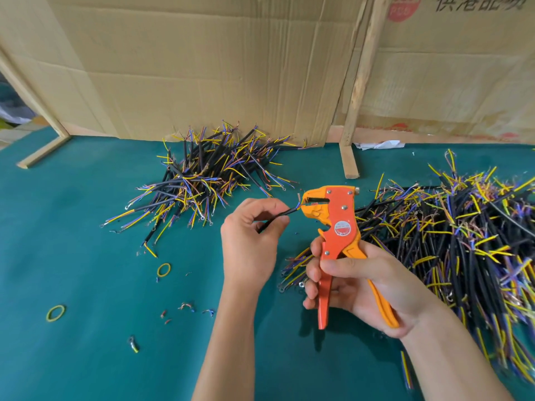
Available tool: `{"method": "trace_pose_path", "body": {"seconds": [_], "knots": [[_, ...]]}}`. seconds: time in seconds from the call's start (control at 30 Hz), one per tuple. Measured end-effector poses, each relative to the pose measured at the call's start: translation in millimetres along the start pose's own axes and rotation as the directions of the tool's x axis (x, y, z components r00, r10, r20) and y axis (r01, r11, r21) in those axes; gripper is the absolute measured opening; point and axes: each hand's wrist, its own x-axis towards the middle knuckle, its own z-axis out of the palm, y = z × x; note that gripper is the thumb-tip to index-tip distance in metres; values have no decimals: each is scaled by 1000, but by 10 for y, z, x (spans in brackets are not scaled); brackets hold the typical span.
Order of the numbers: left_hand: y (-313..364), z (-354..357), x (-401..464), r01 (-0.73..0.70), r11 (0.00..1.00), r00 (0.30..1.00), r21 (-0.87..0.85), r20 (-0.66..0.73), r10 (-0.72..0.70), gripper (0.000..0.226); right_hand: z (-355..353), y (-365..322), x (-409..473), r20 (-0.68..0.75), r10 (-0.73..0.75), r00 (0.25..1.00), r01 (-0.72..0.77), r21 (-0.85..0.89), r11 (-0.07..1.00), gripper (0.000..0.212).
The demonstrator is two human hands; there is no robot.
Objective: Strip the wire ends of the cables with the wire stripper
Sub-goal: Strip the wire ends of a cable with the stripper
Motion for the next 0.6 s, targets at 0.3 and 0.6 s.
{"method": "trace_pose_path", "body": {"seconds": [0.3, 0.6], "knots": [[15, -1, -3, -10, 997, 1000, 72, 4, 10, 25, 28, 27, 30, -78, -2, 997, -2, -48, 999, 22], [161, 293, -101, 206, 968, 947, -144, 279, -160, 47, 21, 46, 118, -278, -221, 935, 284, 209, 936, 23]]}}
